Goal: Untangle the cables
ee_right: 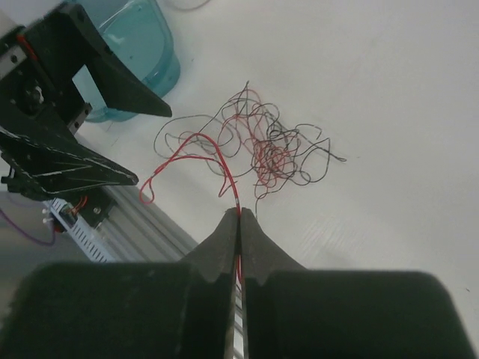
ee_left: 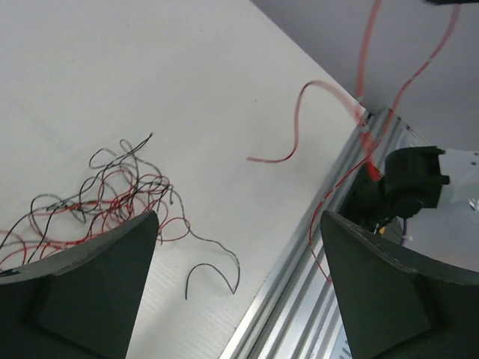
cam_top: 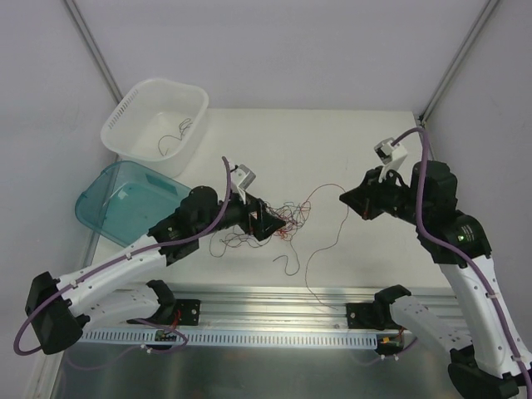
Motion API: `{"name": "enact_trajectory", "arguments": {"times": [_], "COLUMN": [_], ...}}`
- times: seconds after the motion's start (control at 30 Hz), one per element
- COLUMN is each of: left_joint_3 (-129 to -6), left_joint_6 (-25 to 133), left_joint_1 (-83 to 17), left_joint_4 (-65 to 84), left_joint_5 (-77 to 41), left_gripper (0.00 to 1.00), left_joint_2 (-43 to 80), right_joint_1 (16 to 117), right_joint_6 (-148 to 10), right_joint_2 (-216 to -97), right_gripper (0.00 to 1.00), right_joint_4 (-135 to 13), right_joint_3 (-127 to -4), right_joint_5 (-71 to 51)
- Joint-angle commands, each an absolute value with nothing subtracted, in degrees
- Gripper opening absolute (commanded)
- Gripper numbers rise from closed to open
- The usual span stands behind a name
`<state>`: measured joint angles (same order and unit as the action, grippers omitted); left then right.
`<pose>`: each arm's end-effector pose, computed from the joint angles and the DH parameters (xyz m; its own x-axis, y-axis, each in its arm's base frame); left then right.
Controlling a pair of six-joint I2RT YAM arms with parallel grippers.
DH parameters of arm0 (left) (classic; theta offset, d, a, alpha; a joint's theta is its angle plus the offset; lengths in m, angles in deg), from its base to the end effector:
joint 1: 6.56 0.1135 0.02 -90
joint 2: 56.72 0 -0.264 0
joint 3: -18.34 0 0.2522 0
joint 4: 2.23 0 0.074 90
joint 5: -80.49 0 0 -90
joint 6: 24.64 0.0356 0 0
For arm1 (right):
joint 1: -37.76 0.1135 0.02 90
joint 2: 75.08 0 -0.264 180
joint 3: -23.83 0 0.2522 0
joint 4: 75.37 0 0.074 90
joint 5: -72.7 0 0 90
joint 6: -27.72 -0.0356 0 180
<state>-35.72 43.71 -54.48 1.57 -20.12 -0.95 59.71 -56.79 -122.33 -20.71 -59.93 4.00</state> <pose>0.1507 -0.1766 0.3138 -0.3743 -0.1266 -0.9186 0.7685 0.5121 -0.3837 0.1300 0.0663 0.4240 -0.2237 -0.1862 -0.9567 -0.6930 0.7206 0.0217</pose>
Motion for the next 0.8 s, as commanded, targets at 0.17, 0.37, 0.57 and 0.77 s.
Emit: {"name": "enact_trajectory", "arguments": {"times": [0.17,0.37,0.57,0.77], "left_joint_3": [-45.8,-50.2,-52.3,-53.1], "left_joint_6": [50.2,50.8,50.2,49.7], "left_joint_1": [-58.9,-62.2,-63.7,-63.8], "left_joint_4": [0.8,0.7,0.8,0.9], "left_joint_5": [-25.8,-26.0,-20.6,-18.2], "left_gripper": [0.89,0.79,0.65,0.00], "left_joint_2": [1.6,7.3,11.4,11.3], "right_joint_1": [66.2,69.9,72.9,73.4], "right_joint_6": [-53.8,-54.5,-54.5,-54.8], "right_joint_2": [-125.3,-126.0,-126.5,-125.4], "right_gripper": [0.01,0.01,0.01,0.01], "right_joint_4": [-22.1,-24.7,-25.2,-25.8], "right_joint_3": [-57.3,-55.2,-55.1,-54.0], "right_joint_5": [9.2,9.9,10.7,9.4]}}
